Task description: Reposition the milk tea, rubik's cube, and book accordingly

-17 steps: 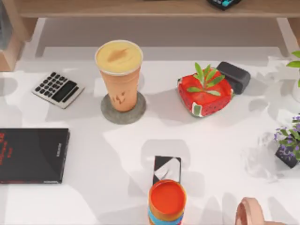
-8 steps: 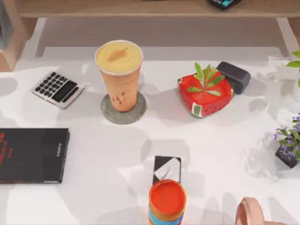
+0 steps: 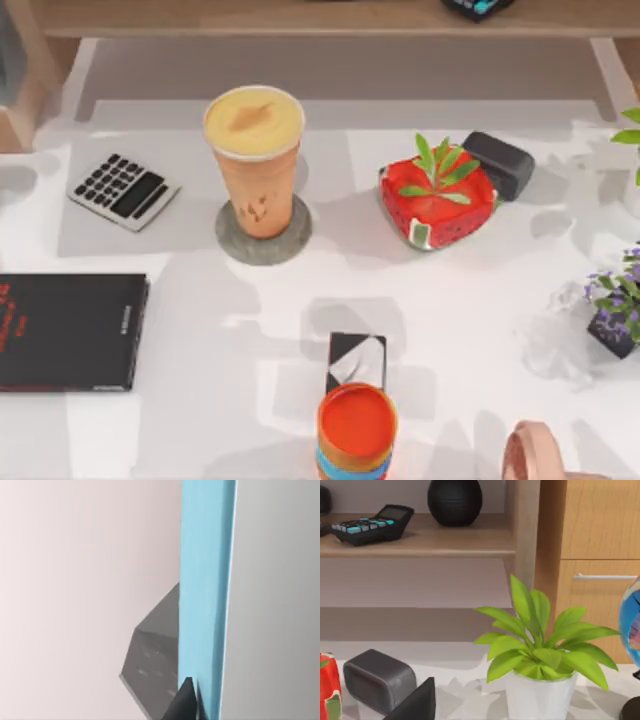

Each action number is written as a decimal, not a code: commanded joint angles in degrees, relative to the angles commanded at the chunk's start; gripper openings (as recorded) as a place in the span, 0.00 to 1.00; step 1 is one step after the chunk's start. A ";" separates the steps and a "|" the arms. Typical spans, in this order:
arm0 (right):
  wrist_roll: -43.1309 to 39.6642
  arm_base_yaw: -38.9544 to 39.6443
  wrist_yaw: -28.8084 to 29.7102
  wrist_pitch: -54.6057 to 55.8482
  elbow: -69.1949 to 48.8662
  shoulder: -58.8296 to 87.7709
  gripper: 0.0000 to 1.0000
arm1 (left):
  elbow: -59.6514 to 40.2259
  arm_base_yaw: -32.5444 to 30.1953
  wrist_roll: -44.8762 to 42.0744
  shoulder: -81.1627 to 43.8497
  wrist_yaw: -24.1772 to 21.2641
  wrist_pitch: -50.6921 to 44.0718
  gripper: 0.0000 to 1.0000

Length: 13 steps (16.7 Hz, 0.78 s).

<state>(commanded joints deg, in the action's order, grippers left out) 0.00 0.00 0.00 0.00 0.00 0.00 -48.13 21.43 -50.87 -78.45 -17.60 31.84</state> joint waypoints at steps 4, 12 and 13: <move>0.00 0.00 0.00 0.00 0.00 0.00 1.00 | 23.42 -7.28 -18.28 9.89 4.57 0.86 0.00; 0.00 0.00 0.00 0.00 0.00 0.00 1.00 | 50.34 -21.73 -39.10 17.25 15.74 2.10 0.00; 0.00 0.00 0.00 0.00 0.00 0.00 1.00 | 50.99 -22.18 -39.57 17.39 16.21 2.18 0.00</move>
<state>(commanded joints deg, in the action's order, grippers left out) 0.00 0.00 0.00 0.00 0.00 0.00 2.86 -0.74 -90.45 -61.06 -1.39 34.02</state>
